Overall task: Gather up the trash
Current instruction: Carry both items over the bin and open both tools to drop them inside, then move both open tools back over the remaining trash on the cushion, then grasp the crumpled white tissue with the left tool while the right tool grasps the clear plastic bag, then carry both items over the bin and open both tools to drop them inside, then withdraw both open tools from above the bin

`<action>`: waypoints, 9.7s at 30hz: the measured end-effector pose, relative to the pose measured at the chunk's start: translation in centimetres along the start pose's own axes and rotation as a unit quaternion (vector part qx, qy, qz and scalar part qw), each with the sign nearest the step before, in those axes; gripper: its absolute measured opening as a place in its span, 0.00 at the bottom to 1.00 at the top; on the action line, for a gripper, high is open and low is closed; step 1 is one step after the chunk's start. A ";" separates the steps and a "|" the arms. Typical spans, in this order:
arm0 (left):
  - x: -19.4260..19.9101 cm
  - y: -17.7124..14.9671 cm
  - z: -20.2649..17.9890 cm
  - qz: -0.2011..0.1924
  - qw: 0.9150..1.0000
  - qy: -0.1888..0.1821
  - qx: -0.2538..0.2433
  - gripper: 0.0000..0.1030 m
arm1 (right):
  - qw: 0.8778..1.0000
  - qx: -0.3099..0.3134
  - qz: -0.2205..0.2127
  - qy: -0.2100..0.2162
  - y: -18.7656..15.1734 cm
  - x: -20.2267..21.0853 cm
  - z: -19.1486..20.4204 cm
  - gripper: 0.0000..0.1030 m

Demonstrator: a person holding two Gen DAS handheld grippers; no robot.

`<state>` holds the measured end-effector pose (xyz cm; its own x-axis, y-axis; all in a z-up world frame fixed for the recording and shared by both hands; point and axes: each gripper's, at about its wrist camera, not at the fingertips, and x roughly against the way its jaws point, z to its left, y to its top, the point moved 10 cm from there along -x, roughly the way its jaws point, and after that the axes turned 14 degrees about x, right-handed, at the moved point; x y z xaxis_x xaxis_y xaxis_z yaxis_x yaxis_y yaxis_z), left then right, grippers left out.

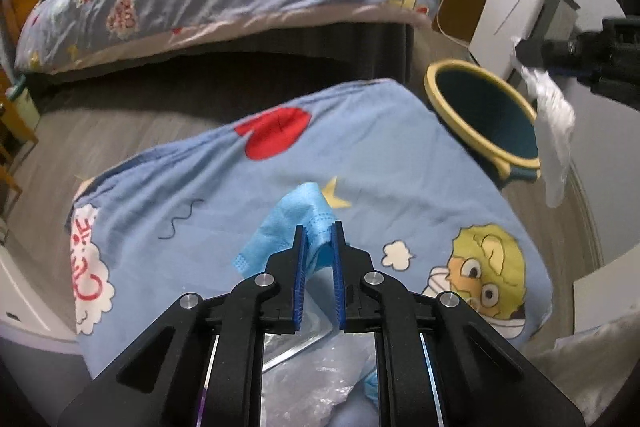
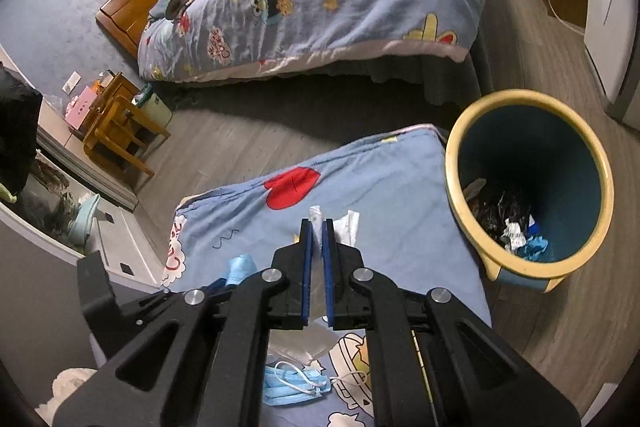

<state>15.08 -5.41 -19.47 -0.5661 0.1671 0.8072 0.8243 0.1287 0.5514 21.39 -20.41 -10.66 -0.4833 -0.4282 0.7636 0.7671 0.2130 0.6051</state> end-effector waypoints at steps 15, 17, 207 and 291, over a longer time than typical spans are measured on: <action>5.3 3.9 -4.3 -0.064 0.997 -0.024 -0.023 0.12 | 0.999 -0.027 -0.037 -0.008 1.5 2.4 -3.1 0.05; 5.6 4.8 -5.4 -0.068 0.997 -0.031 -0.027 0.12 | 0.998 -0.038 -0.043 -0.018 1.8 2.8 -4.7 0.05; 4.0 -1.1 6.0 -0.037 0.995 0.091 0.035 0.26 | 0.999 0.046 -0.001 -0.025 -1.3 0.9 2.1 0.06; -8.7 10.0 -22.8 -0.028 0.996 -0.057 -0.069 0.90 | 0.962 -0.195 -0.031 -0.190 -3.1 0.6 -27.0 0.94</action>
<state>28.48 -27.88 -16.14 -0.6023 0.2737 0.7499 0.7809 0.0070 0.6246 30.09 -45.04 -18.17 -0.5954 -0.0627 0.8010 0.7961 -0.1808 0.5776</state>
